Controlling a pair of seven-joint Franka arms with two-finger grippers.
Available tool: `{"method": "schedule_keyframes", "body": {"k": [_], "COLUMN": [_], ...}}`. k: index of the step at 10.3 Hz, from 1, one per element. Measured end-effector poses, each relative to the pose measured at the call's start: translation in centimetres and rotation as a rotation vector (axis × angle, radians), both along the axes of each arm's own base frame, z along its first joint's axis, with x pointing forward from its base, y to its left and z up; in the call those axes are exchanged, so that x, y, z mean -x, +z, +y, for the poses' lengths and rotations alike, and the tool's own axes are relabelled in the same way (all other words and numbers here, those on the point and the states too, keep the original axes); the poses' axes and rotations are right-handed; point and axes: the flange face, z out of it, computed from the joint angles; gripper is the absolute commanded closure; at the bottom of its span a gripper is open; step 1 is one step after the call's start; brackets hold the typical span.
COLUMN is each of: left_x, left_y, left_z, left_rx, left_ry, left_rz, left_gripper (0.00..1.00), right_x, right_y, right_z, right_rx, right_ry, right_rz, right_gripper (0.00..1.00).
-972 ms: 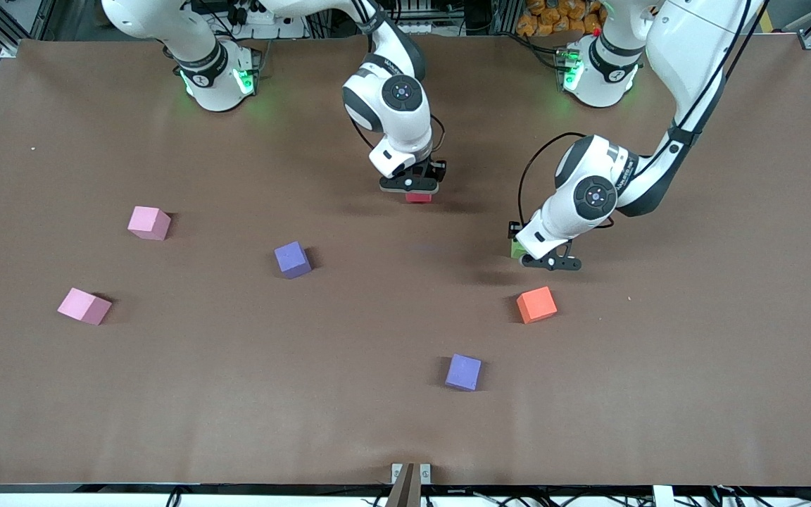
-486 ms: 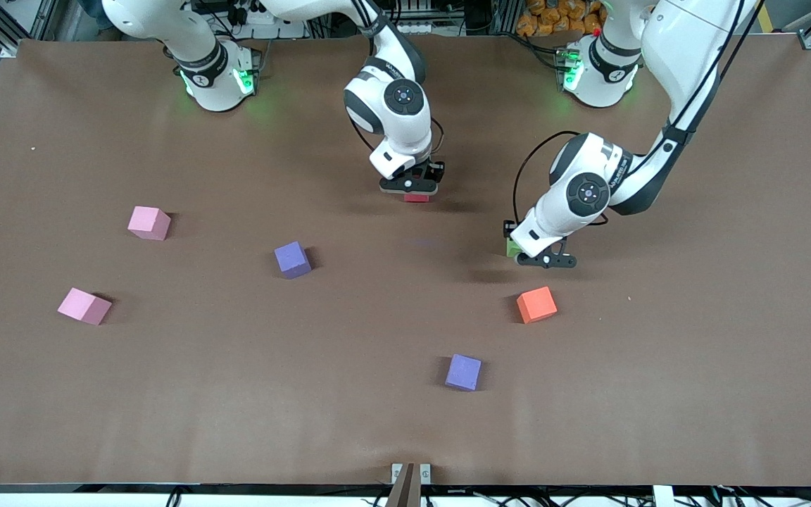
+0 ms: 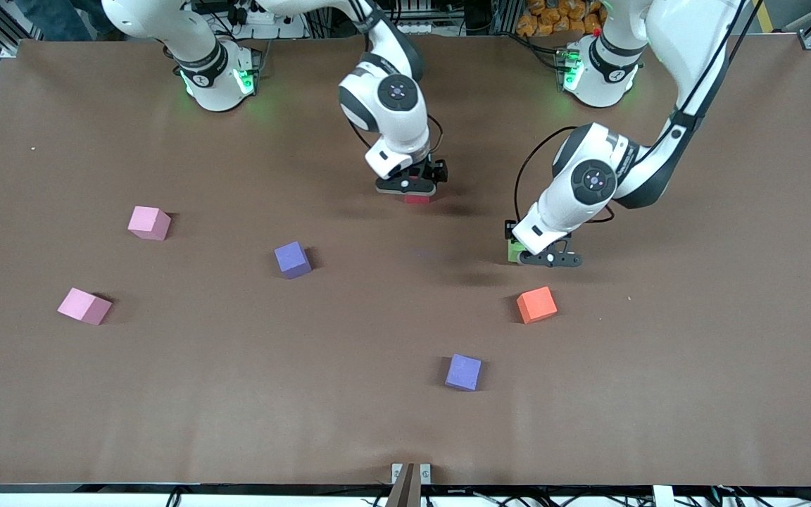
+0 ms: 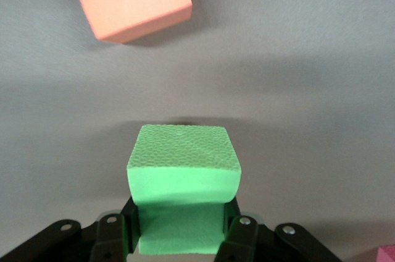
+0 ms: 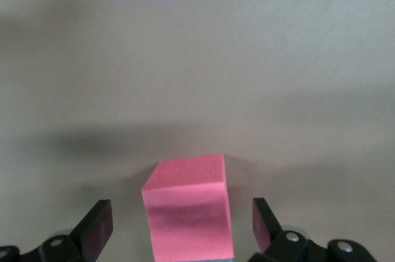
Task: Arrange blocks into number 1
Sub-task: 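Lift the green cube with the left gripper while the right releases pink, then grasp the purple cube with the right gripper while the left carries green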
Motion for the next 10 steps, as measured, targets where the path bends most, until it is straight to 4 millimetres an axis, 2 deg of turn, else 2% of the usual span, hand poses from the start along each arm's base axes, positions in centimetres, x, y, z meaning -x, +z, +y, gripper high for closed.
{"method": "schedule_keyframes", "body": {"k": [2, 4, 6, 8, 10], "left_x": [0.2, 1.9, 3.8, 4.5, 4.6], "left_y": [1.9, 3.0, 3.8, 4.0, 3.1], "left_z": [-0.9, -5.2, -9.5, -13.0, -16.4], "left_rx": [0.003, 0.038, 0.05, 0.069, 0.089], "left_ry": [0.021, 0.037, 0.065, 0.101, 0.135], "left_rz": [-0.018, -0.013, -0.015, -0.008, 0.016], "left_gripper": [1.0, 1.0, 1.0, 1.0, 1.0], "right_x": [-3.6, -8.0, -12.4, -15.7, -17.6], "right_y": [4.2, 7.1, 7.6, 7.4, 6.8], "right_z": [-5.5, -12.2, -18.5, -23.5, -26.0], "right_rx": [-0.015, -0.008, -0.012, -0.029, -0.059], "right_ry": [-0.099, -0.234, -0.411, -0.617, -0.841], "right_rz": [0.017, 0.049, 0.057, 0.048, 0.029], "right_gripper": [0.0, 0.0, 0.0, 0.0, 0.0]}}
